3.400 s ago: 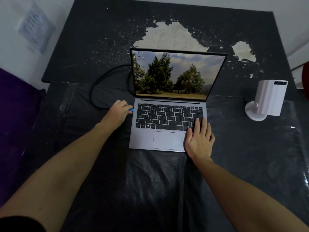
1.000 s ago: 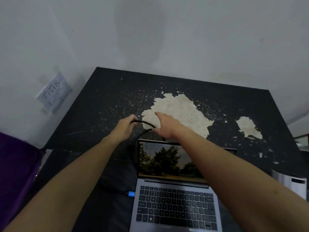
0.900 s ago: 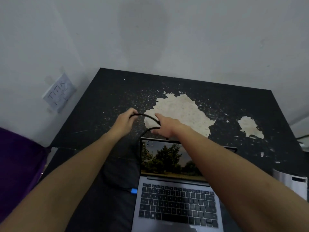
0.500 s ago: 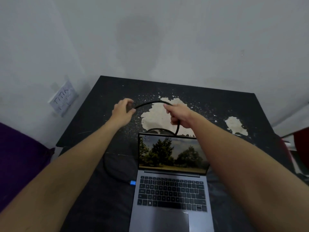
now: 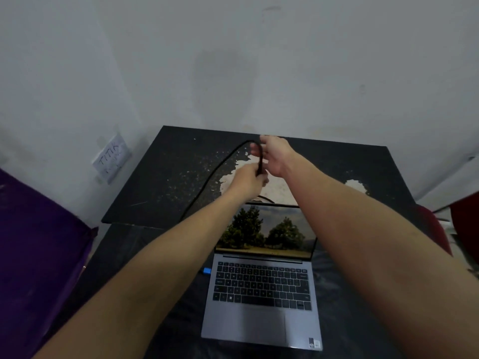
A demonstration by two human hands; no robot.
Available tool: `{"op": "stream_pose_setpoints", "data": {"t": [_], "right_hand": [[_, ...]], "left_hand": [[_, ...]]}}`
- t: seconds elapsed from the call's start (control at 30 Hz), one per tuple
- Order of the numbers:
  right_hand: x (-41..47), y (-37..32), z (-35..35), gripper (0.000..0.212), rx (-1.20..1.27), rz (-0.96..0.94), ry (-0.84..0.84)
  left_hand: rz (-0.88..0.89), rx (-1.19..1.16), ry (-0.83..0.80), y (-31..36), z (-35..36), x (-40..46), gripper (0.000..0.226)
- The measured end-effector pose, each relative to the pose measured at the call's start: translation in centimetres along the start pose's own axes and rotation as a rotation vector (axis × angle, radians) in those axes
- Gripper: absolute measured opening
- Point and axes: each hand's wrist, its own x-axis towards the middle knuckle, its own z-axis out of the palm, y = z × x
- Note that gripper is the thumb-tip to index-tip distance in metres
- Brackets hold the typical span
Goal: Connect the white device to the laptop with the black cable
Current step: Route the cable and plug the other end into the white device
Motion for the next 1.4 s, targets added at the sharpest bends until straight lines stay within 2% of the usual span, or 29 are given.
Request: {"op": "stream_pose_setpoints", "data": {"t": [0.1,0.2,0.27,0.33,0.4,0.47,0.53,0.57,0.63,0.7,0.77,0.87,0.97,1.03,1.2,1.23,1.3,1.4], "right_hand": [[-1.2,1.5,-3.0,0.048,-0.100,0.009,0.022],[-2.5,3.7,-6.9,0.055,-0.183,0.022,-0.073],[-3.3,5.2,-8.2,0.052,-0.285,0.043,-0.202],[-4.1,6.1,-9.0,0.039,-0.372,0.022,-0.293],[-4.6,6.7,-9.4,0.020,-0.417,-0.039,-0.294],[-4.7,6.7,-10.1,0.014,-0.440,-0.114,-0.227],[-4.7,5.9,-10.8,0.016,-0.463,-0.192,-0.115],[-4.7,5.2,-11.3,0.018,-0.461,-0.219,-0.055],[-4.7,3.4,-12.6,0.019,-0.408,-0.232,0.041],[-4.5,1.6,-13.9,0.018,-0.316,-0.217,0.106],[-4.4,0.1,-14.7,0.018,-0.162,-0.195,0.161],[-4.5,-1.6,-15.2,0.019,0.069,-0.158,0.148],[-5.0,-2.3,-15.8,0.034,0.135,-0.167,0.068],[-5.3,-2.0,-16.8,0.044,0.079,-0.179,0.041],[-6.7,1.9,-21.4,0.077,-0.286,-0.131,-0.038],[-7.1,2.9,-22.2,0.074,-0.323,-0.123,-0.073],[-8.1,4.8,-23.4,0.052,-0.388,-0.126,-0.136],[-9.4,6.6,-24.4,0.033,-0.545,-0.241,-0.135]], "left_hand": [[-0.072,-0.275,0.078,1.3,-0.2,0.9,0.013],[-0.142,-0.553,0.102,3.1,-0.6,2.1,0.012],[-0.177,-0.711,0.092,4.1,-1.0,3.1,0.011],[-0.214,-0.845,0.070,5.5,-0.6,3.7,0.011],[-0.235,-0.920,0.049,6.8,-0.1,4.1,0.012],[-0.241,-0.963,0.044,7.9,0.8,4.2,0.014],[-0.234,-0.940,0.021,7.9,1.4,3.8,0.023],[-0.221,-0.854,-0.010,7.6,1.9,3.3,0.033],[-0.188,-0.554,-0.119,6.4,3.2,1.7,0.049],[-0.133,-0.206,-0.240,5.0,5.0,-0.2,0.050],[-0.062,-0.023,-0.321,3.8,6.9,-1.8,0.054],[0.029,-0.011,-0.311,4.2,10.0,-3.3,0.045],[0.100,0.065,-0.211,5.8,12.1,-3.6,0.021],[0.093,0.037,-0.130,7.2,12.6,-3.5,0.014],[0.017,-0.190,-0.052,11.1,12.4,-2.8,0.020],[-0.004,-0.237,-0.053,11.7,12.2,-2.5,0.023],[-0.056,-0.310,-0.062,12.6,12.1,-2.2,0.025],[-0.135,-0.421,-0.094,13.4,12.2,-2.5,0.023]]}}
